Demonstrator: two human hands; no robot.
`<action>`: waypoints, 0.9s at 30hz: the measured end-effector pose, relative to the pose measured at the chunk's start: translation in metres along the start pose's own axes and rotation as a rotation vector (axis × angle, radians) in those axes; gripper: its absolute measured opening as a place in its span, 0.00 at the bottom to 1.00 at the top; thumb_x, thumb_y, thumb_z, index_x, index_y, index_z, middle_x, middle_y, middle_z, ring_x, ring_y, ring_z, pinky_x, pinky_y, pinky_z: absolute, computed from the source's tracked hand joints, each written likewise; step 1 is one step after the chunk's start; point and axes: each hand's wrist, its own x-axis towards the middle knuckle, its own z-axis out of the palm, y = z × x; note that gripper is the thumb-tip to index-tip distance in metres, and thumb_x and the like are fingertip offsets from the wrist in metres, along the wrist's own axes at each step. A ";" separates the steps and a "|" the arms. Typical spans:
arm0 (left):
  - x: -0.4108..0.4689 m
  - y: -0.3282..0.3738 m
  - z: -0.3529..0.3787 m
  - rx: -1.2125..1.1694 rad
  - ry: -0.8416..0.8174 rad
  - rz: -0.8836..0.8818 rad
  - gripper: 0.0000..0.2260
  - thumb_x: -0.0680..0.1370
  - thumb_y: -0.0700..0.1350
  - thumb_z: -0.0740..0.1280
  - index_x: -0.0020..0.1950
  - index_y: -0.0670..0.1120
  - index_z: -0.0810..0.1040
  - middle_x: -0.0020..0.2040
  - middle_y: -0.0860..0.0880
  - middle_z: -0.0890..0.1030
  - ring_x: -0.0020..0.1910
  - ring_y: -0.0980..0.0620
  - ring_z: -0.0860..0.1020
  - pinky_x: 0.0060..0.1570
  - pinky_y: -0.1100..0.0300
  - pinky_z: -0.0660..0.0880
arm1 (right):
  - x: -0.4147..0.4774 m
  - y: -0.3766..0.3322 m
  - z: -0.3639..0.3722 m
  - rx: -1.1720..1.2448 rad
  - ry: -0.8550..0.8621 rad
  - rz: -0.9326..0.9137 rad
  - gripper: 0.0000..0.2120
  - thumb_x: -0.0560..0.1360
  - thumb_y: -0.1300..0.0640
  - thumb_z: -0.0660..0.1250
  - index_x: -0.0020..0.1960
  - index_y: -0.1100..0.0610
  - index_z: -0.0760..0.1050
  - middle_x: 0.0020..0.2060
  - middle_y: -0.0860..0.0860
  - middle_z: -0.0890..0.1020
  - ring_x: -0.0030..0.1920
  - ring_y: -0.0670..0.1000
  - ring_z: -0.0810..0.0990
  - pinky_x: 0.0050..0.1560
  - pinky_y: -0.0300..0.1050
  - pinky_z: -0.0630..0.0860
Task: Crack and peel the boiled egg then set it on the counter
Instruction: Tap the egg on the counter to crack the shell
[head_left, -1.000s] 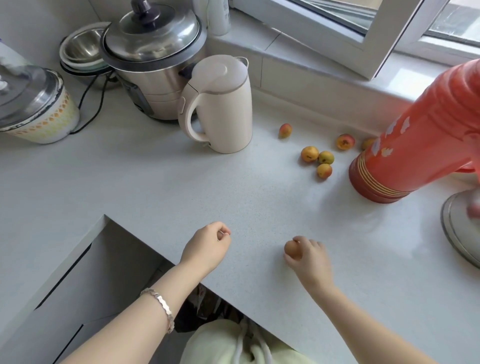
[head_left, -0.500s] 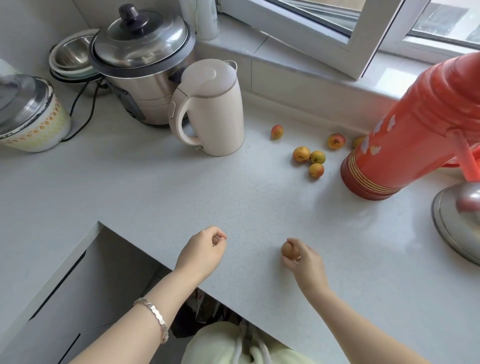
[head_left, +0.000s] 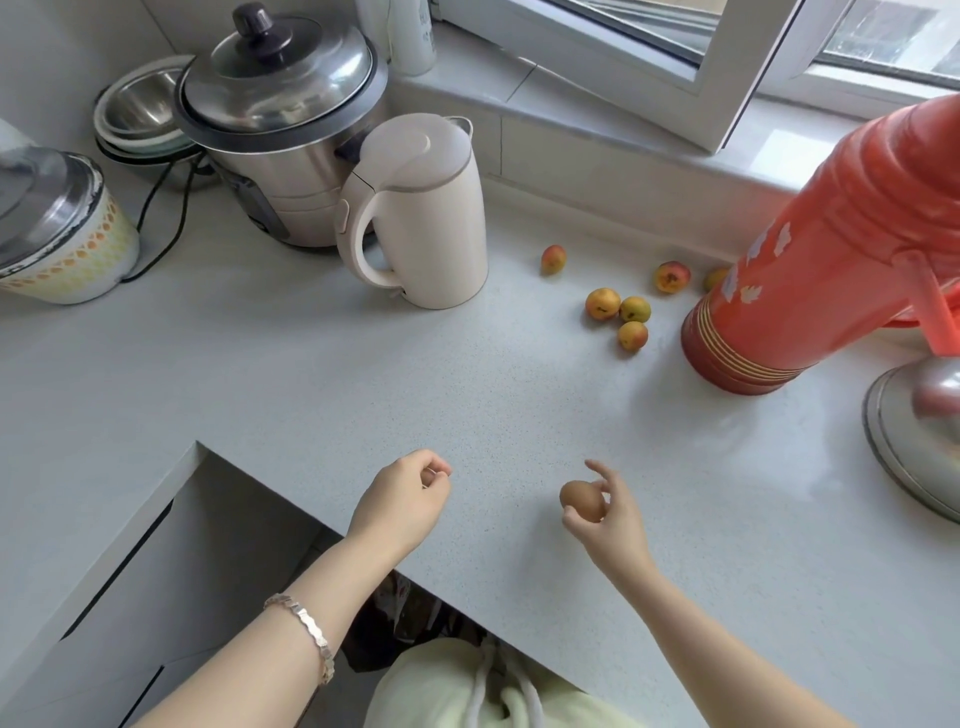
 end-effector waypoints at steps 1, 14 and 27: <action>0.000 0.000 0.000 -0.002 -0.002 -0.002 0.09 0.77 0.45 0.58 0.53 0.49 0.76 0.49 0.50 0.80 0.47 0.51 0.79 0.50 0.52 0.77 | 0.000 0.000 -0.001 -0.004 -0.017 -0.009 0.21 0.68 0.63 0.69 0.58 0.48 0.71 0.52 0.50 0.73 0.51 0.52 0.77 0.52 0.45 0.75; -0.002 -0.004 0.004 -0.024 -0.027 -0.021 0.06 0.77 0.46 0.59 0.49 0.52 0.75 0.50 0.50 0.80 0.48 0.52 0.79 0.52 0.52 0.77 | -0.010 0.029 0.014 -0.508 0.066 -0.366 0.20 0.65 0.74 0.70 0.53 0.58 0.81 0.59 0.57 0.79 0.61 0.60 0.76 0.66 0.44 0.65; -0.008 0.026 0.001 -0.358 -0.212 -0.050 0.12 0.77 0.46 0.61 0.60 0.48 0.72 0.54 0.47 0.79 0.47 0.53 0.80 0.47 0.58 0.76 | -0.015 -0.064 -0.008 0.172 -0.042 -0.159 0.22 0.65 0.64 0.74 0.55 0.51 0.74 0.49 0.42 0.78 0.49 0.40 0.77 0.43 0.27 0.75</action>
